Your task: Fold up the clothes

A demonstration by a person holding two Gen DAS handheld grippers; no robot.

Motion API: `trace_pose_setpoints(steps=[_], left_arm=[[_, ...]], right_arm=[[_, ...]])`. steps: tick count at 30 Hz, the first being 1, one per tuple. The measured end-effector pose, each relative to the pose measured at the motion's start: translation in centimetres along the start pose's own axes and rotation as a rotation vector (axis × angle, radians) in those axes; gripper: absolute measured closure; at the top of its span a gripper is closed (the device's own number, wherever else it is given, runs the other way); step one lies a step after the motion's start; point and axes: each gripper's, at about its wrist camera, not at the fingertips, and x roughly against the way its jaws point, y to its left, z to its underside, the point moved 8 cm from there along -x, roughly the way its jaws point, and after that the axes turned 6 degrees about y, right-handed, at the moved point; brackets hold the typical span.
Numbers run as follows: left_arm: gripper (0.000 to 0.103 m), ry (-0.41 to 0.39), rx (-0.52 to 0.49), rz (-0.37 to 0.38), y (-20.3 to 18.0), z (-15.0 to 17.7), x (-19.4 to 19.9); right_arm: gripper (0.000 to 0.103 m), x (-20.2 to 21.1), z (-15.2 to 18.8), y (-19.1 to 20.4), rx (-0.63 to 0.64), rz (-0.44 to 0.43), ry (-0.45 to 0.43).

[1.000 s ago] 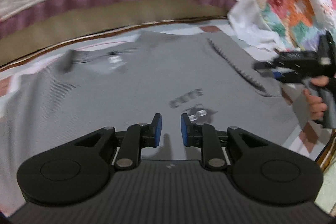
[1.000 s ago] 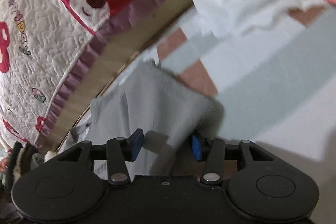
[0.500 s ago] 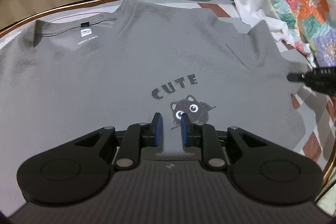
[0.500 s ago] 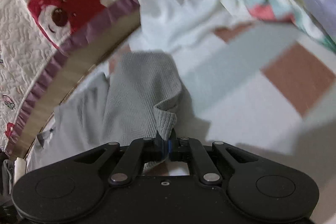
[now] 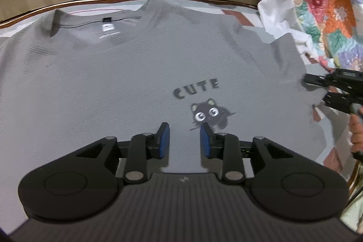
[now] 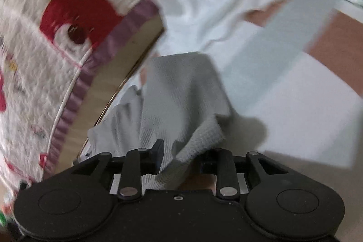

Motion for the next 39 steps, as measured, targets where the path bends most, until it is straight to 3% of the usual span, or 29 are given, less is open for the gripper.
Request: trace_pose_setpoints(steps=[1, 2, 4, 6, 9, 10, 12, 15, 17, 20, 21, 22, 23, 26, 28, 31, 33, 35, 39], left_arm=[[0.074, -0.002, 0.014, 0.011, -0.1, -0.2, 0.0], [0.074, -0.004, 0.030, 0.020, -0.1, -0.5, 0.0], [0.074, -0.011, 0.067, 0.036, 0.1, -0.7, 0.6], [0.074, -0.018, 0.084, 0.053, 0.4, -0.8, 1.4], [0.074, -0.046, 0.079, 0.041, 1.5, -0.8, 2.9], [0.074, -0.055, 0.085, 0.039, 1.9, -0.9, 3.3], [0.074, -0.071, 0.120, 0.042, 3.0, -1.1, 3.7], [0.074, -0.096, 0.175, 0.067, 4.1, -1.8, 3.7], [0.072, -0.113, 0.193, 0.088, 4.5, -2.4, 3.6], [0.070, -0.108, 0.179, 0.111, 4.3, -3.6, 2.6], [0.070, -0.102, 0.168, 0.116, 4.1, -4.0, 2.2], [0.070, -0.095, 0.147, 0.121, 3.8, -4.5, 1.9], [0.070, -0.089, 0.112, 0.130, 3.3, -5.1, 1.7], [0.065, -0.071, -0.013, 0.149, 1.4, -7.2, 0.9], [0.061, -0.043, -0.102, 0.151, -0.4, -8.9, 0.1], [0.061, 0.014, -0.182, 0.167, -3.3, -11.5, -2.3], [0.061, 0.041, -0.167, 0.198, -4.7, -13.1, -4.3], [0.060, 0.071, -0.114, 0.225, -5.5, -14.2, -6.1], [0.061, 0.089, -0.112, 0.222, -6.9, -15.4, -8.7]], right_arm=[[0.089, -0.2, -0.5, 0.5, 0.045, 0.010, -0.035], [0.097, -0.4, -0.9, 1.1, 0.089, 0.021, -0.071], [0.096, 0.1, -1.4, 3.3, 0.230, 0.056, -0.148], [0.096, 1.1, -0.4, 8.3, 0.504, 0.068, -0.223], [0.097, 2.0, 4.0, 16.1, 0.846, -0.066, -0.241], [0.097, 1.6, 5.8, 17.5, 0.905, -0.114, -0.189], [0.097, -0.3, 10.2, 19.1, 1.042, -0.163, 0.000], [0.097, -2.9, 14.8, 17.5, 1.168, -0.083, 0.147], [0.097, -3.7, 16.1, 16.2, 1.222, -0.015, 0.188], [0.093, -3.6, 16.1, 16.0, 1.228, 0.011, 0.218], [0.088, -3.3, 15.9, 16.1, 1.216, 0.004, 0.205], [0.074, -2.8, 15.7, 16.1, 1.206, -0.008, 0.213], [0.068, -2.1, 15.7, 16.0, 1.195, -0.024, 0.238], [0.062, 1.2, 14.2, 15.1, 1.138, -0.086, 0.288], [0.053, 3.0, 12.6, 14.2, 1.101, -0.108, 0.257], [0.053, 2.6, 9.9, 11.9, 1.040, -0.016, 0.254], [0.054, 1.9, 9.6, 10.2, 1.057, 0.072, 0.267], [0.054, 1.1, 10.6, 9.4, 1.160, 0.161, 0.279], [0.054, 0.1, 11.6, 9.1, 1.173, 0.180, 0.284]])
